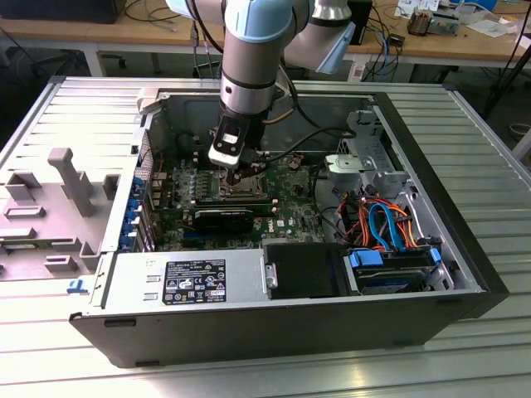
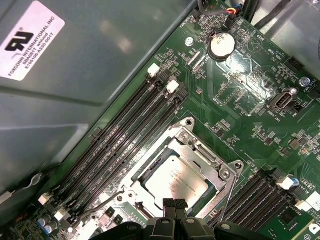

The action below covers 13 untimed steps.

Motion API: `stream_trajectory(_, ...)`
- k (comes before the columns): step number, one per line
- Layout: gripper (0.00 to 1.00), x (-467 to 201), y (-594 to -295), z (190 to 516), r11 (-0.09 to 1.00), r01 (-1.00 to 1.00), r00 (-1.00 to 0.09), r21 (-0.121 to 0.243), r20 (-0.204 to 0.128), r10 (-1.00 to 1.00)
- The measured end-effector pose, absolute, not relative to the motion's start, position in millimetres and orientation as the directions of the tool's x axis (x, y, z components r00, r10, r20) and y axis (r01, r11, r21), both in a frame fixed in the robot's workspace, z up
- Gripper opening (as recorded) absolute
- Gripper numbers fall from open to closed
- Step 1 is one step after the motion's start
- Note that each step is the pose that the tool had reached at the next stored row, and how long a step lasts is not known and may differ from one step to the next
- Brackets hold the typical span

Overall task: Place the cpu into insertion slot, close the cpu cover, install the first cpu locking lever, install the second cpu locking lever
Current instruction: 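Install the first cpu locking lever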

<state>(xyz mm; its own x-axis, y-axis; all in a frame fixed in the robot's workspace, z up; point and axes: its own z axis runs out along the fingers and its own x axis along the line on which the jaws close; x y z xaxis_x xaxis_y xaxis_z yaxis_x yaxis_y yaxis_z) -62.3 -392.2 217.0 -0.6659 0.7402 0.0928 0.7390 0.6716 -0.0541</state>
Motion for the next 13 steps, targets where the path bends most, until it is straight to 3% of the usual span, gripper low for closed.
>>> stream_trajectory(13,0.11,-62.3,-392.2,217.0,0.690,0.722,-0.684,-0.054,0.093,0.723)
